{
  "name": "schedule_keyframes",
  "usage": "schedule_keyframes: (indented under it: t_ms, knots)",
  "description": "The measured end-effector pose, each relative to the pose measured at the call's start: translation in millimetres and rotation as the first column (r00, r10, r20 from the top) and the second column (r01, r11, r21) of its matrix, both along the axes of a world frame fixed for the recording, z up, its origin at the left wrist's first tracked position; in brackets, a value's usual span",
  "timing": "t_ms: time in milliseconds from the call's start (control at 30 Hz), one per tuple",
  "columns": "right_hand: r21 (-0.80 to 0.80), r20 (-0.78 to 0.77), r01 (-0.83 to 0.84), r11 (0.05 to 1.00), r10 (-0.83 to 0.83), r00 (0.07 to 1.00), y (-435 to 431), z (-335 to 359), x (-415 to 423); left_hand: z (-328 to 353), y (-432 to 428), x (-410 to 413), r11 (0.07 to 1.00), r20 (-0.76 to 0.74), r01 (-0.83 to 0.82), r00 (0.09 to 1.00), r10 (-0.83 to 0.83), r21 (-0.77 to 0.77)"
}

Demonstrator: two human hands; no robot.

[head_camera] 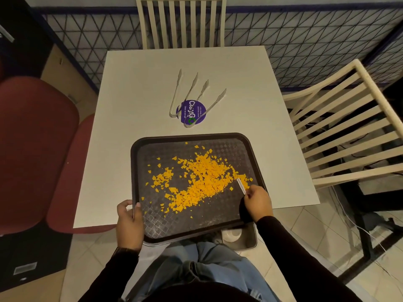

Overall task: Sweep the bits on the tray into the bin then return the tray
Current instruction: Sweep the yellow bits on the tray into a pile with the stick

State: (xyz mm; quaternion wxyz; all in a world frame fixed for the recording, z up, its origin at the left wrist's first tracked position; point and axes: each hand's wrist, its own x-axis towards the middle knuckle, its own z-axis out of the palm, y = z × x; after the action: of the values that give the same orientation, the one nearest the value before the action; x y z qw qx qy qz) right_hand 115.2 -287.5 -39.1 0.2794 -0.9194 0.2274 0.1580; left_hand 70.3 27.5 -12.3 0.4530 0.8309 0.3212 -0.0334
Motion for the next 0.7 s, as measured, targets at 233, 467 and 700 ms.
schedule_keyframes:
  t_ms: [233,467,700]
  knots:
    - [0.017,0.045,-0.383,0.924,0.382,0.923,4,9,-37,0,0,1,0.999,-0.003,-0.025,1.000,0.025,-0.034]
    - [-0.013,0.062,-0.382,0.924,0.382,0.922,17,-3,-37,0,-1,0,0.997,-0.025,-0.034,0.999,0.032,-0.075]
    - [0.035,0.046,-0.089,0.995,0.088,0.995,6,-8,-2,1,-3,-5,0.998,-0.041,-0.028,0.999,0.026,-0.053]
